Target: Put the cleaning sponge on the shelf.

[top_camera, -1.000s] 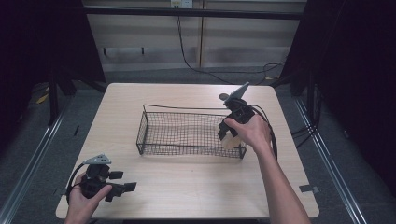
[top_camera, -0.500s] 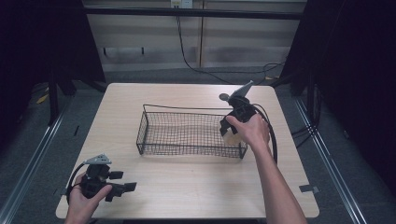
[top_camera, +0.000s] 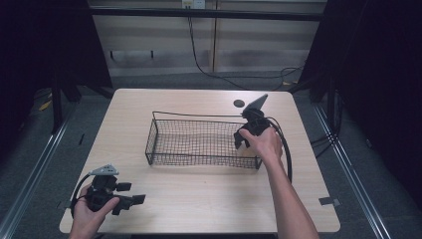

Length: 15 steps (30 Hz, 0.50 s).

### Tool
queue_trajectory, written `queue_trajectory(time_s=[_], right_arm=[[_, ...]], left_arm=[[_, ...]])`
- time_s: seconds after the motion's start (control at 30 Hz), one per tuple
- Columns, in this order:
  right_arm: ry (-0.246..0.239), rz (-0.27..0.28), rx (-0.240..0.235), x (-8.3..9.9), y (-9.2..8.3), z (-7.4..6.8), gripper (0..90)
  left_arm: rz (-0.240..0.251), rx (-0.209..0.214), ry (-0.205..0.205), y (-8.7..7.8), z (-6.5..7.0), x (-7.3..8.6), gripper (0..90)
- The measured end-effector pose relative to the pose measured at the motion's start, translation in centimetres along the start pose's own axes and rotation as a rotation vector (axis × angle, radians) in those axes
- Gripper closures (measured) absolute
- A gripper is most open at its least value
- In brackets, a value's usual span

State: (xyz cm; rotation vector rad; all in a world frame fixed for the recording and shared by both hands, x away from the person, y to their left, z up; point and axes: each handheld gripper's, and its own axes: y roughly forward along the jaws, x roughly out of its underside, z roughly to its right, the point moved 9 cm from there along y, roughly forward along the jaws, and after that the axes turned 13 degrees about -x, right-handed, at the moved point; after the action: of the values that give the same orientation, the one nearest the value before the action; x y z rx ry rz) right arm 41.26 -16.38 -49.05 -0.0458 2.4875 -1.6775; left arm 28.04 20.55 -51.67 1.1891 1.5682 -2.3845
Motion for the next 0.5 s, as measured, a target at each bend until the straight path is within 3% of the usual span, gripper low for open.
queue_trajectory(time_s=[0.4,0.5], right_arm=[[0.034,-0.021,0.018,0.5,1.8,0.5,25.3],[0.02,-0.023,0.042,0.4,2.2,0.6,25.3]], left_arm=[[0.003,-0.004,-0.001,0.0,0.0,0.0,18.9],[0.002,-0.003,-0.001,0.0,0.0,0.0,19.0]])
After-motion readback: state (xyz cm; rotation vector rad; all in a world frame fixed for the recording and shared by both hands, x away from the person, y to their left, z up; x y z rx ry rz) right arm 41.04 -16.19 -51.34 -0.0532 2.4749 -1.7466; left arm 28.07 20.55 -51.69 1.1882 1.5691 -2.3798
